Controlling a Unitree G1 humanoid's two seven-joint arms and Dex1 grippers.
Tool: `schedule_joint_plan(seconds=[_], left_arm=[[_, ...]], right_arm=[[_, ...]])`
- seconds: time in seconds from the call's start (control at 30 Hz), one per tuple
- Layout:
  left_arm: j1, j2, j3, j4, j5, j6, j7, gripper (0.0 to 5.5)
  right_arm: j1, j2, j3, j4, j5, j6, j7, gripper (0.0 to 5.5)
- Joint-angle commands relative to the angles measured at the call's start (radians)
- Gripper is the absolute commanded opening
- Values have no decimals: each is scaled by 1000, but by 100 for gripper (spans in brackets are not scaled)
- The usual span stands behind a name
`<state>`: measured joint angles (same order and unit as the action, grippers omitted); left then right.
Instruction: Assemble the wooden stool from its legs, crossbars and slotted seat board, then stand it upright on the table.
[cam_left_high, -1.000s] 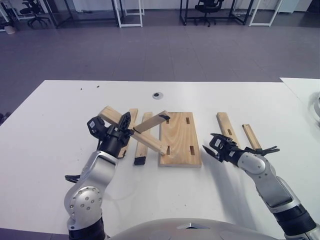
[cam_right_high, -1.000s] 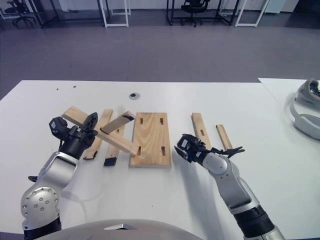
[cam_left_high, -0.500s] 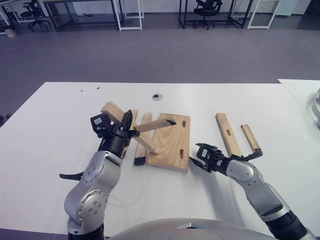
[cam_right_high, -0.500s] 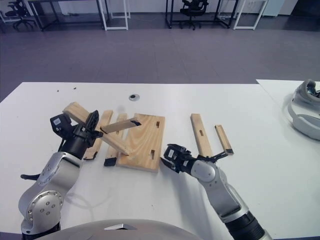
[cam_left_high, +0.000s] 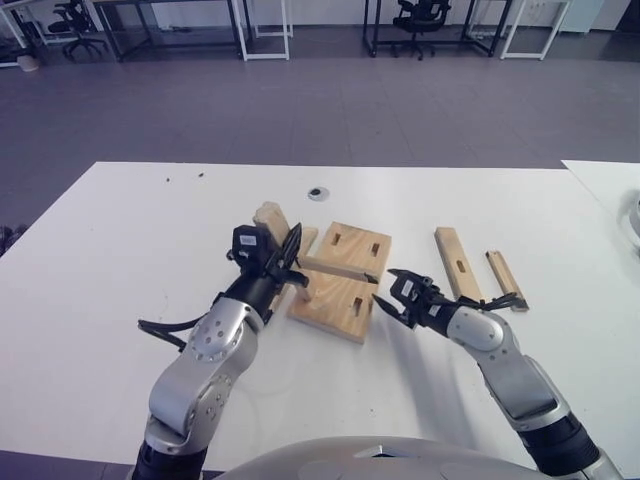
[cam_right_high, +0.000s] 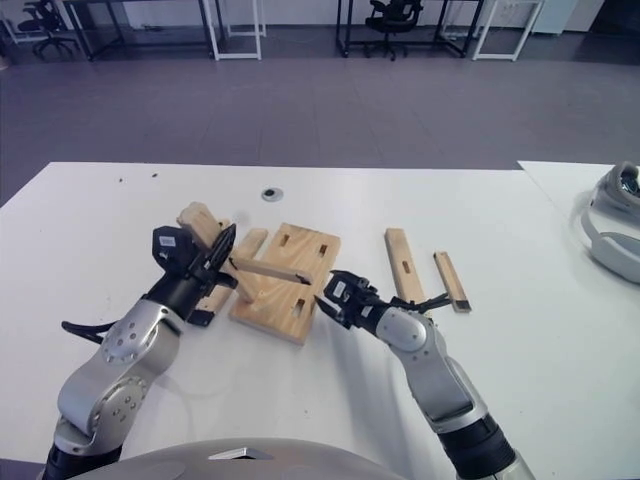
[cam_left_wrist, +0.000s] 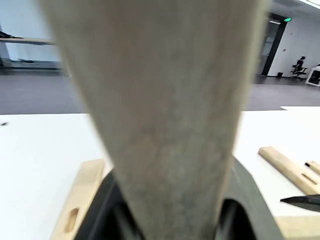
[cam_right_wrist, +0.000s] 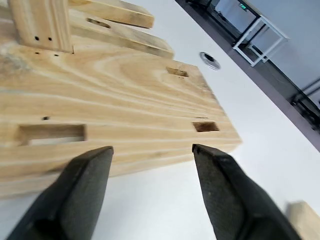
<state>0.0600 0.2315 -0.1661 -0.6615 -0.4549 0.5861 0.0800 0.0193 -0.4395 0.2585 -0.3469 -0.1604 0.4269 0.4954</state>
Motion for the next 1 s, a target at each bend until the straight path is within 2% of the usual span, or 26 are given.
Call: schedule_joint_plan(seconds=[0.03,0.2,0.37,0.47,0.53,0.6,0.63,0.7,0.83,0.9,1.0], left_arm=[[-37,-28,31,26,-29,36,-34,185],[-62,-107,81,-53,-218,177,-21,272],[-87,-118,189,-169,-695,279,87,346],[-189,-44,244,-217,-844,225,98,392],[-320,50,366,-208,-929,141,93,426],[-423,142,494,-102,-938,71,82,426],[-437,175,521,-56,-918,58,72,426],[-370,243,482,33,-774,69,-6,426],[-136,362,158,264,-344,31,-226,426],[-122,368,63,351,-236,20,-281,426],[-139,342,-10,482,-126,50,-321,426]], right_arm=[[-71,39,-92,60,0,58,-88,295],[-108,49,-192,84,23,90,-143,295],[-145,19,-271,107,49,90,-145,295],[-148,4,-286,123,52,80,-145,295],[-160,0,-299,136,55,71,-150,295],[-171,1,-313,149,58,62,-158,295],[-175,1,-318,155,59,58,-162,295],[-191,-2,-326,184,48,66,-182,295],[-211,0,-316,228,43,56,-190,295],[-209,3,-307,240,39,51,-190,295],[-211,20,-286,248,37,49,-194,295]])
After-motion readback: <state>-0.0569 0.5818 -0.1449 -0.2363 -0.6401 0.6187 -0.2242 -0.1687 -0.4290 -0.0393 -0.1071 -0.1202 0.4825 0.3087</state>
